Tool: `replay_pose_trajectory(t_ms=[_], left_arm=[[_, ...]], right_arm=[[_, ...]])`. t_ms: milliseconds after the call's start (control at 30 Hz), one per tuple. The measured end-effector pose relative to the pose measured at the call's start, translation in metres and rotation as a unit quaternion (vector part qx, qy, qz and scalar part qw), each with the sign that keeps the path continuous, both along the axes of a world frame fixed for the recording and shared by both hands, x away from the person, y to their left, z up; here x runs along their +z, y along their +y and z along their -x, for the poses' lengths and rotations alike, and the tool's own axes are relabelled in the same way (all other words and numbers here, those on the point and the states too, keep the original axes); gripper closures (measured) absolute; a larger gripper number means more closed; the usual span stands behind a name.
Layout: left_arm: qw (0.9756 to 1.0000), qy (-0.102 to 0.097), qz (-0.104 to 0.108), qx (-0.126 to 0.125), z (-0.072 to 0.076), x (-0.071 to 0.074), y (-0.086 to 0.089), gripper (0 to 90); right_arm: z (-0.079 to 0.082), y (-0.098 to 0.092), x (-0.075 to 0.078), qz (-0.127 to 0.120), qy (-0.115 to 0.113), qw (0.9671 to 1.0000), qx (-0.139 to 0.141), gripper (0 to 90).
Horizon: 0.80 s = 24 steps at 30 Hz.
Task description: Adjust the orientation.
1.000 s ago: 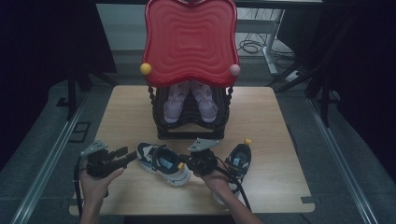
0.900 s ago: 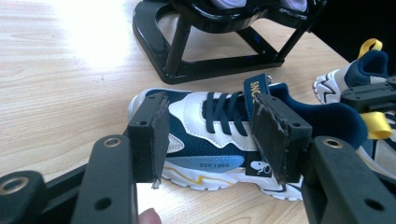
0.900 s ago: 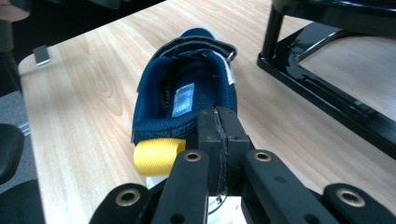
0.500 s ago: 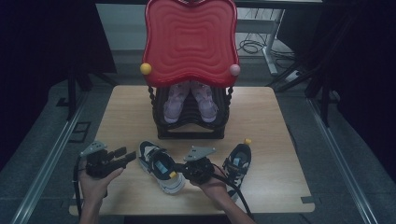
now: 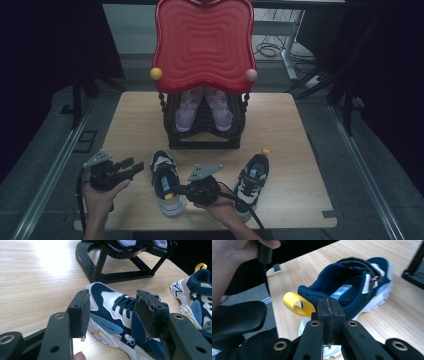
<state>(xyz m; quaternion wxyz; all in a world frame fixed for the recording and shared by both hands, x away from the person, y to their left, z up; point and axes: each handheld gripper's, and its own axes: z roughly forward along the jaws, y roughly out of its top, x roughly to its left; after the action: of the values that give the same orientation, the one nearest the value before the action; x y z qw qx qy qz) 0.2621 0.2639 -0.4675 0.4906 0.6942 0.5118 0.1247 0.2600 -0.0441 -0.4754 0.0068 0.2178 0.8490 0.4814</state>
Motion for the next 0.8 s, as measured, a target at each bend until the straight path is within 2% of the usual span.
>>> replay_pose_trajectory(t_ms=[300,800], left_arm=[[1.0000,0.002,-0.001,0.000,0.000,-0.001,0.000,46.0],[1.0000,0.006,-0.001,0.001,0.001,0.000,0.003,45.5]], right_arm=[[0.004,0.016,-0.008,-0.009,0.018,0.9995,0.026,89.6],[0.008,0.052,-0.011,-0.011,0.011,0.9985,0.052,89.7]])
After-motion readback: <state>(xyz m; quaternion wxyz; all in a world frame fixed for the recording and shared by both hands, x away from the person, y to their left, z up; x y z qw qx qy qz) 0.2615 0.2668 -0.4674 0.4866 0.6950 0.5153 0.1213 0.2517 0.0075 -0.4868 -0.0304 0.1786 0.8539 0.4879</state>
